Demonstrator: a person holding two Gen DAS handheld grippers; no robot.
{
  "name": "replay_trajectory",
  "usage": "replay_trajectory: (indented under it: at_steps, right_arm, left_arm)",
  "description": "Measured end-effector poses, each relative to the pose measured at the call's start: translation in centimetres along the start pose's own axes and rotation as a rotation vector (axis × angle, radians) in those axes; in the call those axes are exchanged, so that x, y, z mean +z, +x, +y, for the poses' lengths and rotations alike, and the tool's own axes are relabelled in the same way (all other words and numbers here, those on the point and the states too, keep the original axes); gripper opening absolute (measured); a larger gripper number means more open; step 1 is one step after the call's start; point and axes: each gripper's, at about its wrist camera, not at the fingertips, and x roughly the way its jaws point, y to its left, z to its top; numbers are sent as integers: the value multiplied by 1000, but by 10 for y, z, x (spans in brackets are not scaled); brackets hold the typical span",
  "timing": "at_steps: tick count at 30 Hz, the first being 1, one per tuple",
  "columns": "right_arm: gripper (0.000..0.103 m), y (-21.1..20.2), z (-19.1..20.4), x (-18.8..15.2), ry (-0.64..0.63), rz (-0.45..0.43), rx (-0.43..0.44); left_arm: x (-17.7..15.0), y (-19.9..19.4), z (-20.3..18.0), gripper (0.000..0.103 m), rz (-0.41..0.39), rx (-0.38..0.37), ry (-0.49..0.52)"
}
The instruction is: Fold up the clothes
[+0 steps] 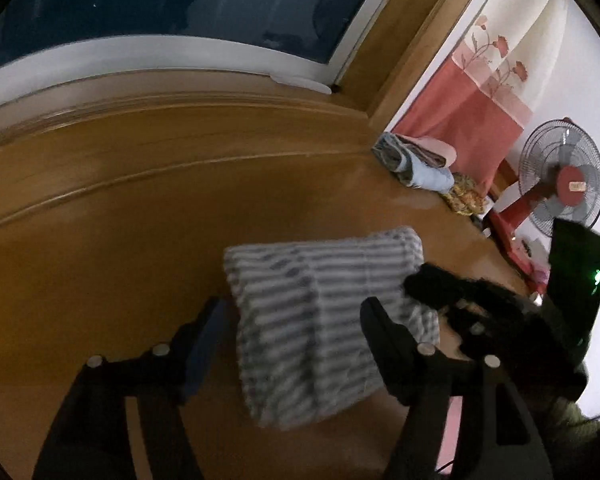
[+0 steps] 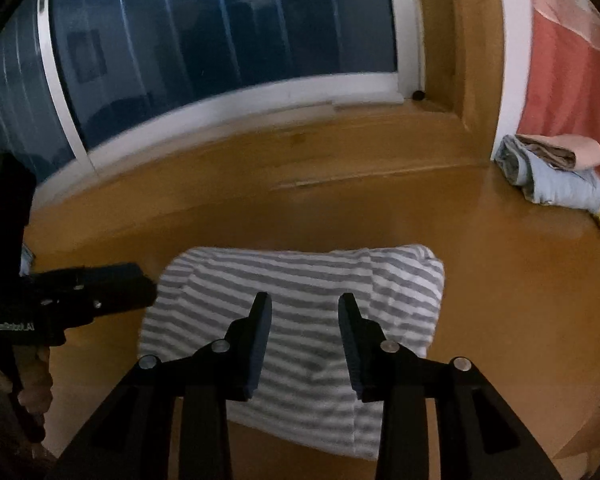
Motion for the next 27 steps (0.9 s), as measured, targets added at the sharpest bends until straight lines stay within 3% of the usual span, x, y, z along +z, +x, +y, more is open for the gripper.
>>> replay_trajectory:
  at_steps: [6, 10, 12, 13, 18, 27]
  right_arm:
    - [35, 13, 0, -10, -18, 12, -19]
    - [35, 16, -3, -12, -10, 22, -19]
    - [35, 16, -3, -12, -14, 23, -22]
    - [35, 17, -2, -12, -19, 24, -27]
    - [36, 19, -4, -15, -35, 32, -42]
    - [37, 25, -5, -16, -69, 39, -33]
  left_arm:
    - [3, 2, 33, 62, -38, -95, -182]
    - [2, 16, 39, 59, 20, -184, -238]
    - [-1, 22, 26, 35, 43, -176, -185]
    - [-2, 27, 20, 6, 66, -145, -154]
    - [-4, 23, 25, 6, 76, -151, -174]
    - [-16, 4, 37, 2, 98, 27, -131]
